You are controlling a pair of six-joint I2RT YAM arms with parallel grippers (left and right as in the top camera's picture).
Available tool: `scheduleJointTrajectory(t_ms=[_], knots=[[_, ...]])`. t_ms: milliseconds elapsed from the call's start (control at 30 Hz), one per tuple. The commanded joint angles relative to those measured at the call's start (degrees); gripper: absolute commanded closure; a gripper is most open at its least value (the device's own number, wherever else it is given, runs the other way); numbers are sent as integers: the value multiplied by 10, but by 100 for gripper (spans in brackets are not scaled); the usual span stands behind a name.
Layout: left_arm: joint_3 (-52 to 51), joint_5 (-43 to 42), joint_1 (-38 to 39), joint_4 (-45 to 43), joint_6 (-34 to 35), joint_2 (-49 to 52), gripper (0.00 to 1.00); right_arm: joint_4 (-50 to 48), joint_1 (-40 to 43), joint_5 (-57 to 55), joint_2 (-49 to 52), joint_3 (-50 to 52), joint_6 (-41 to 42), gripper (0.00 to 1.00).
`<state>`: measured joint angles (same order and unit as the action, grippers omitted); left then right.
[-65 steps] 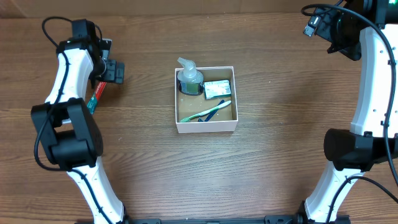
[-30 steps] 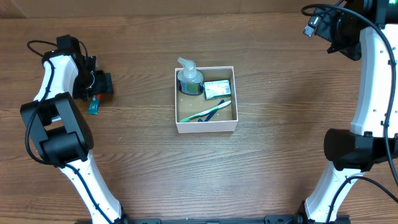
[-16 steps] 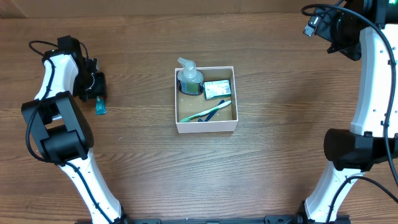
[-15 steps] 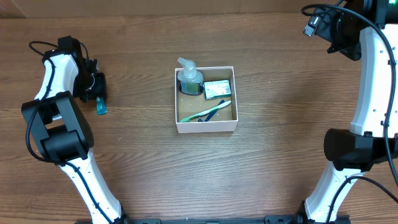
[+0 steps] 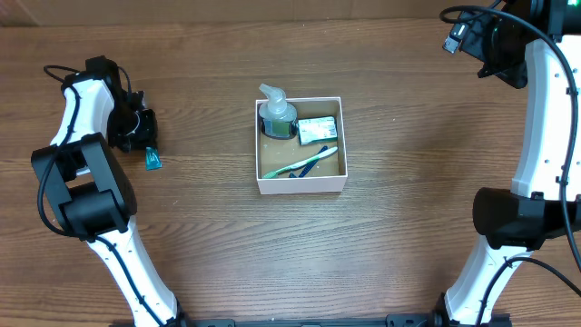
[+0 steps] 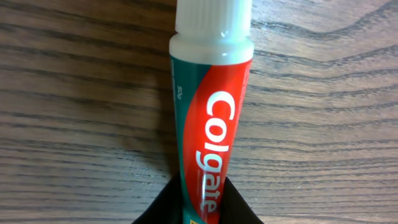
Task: Pack container
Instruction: 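Lift the toothpaste tube with the left gripper and carry it to the box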
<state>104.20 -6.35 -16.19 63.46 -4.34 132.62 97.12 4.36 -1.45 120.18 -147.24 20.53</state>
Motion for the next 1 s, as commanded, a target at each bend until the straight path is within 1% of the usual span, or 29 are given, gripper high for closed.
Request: scheduleJointTrajectory(t_ms=[0,200,433,567,800,867,967], knots=[[-4,-56,5,13,7,48,85,-1,-2,2,-6,0,-4,0],[84,-95,6,77,2,45,85,-1,-2,2,-6,0,-4,0],[227,-102,26,174,-6,45,82,-1,-2,2,-6,0,-4,0],[326,-107,63,240,-30,45,83,-1,-2,2,-6,0,-4,0],[441,-116,141,325,-84,45,83,-1,-2,2,-6,0,-4,0],[461,-116,164,334,-94,44,83,-1,-2,2,-6,0,-4,0],[463,-117,207,334,-104,24,83,-1,-2,2,-6,0,-4,0]])
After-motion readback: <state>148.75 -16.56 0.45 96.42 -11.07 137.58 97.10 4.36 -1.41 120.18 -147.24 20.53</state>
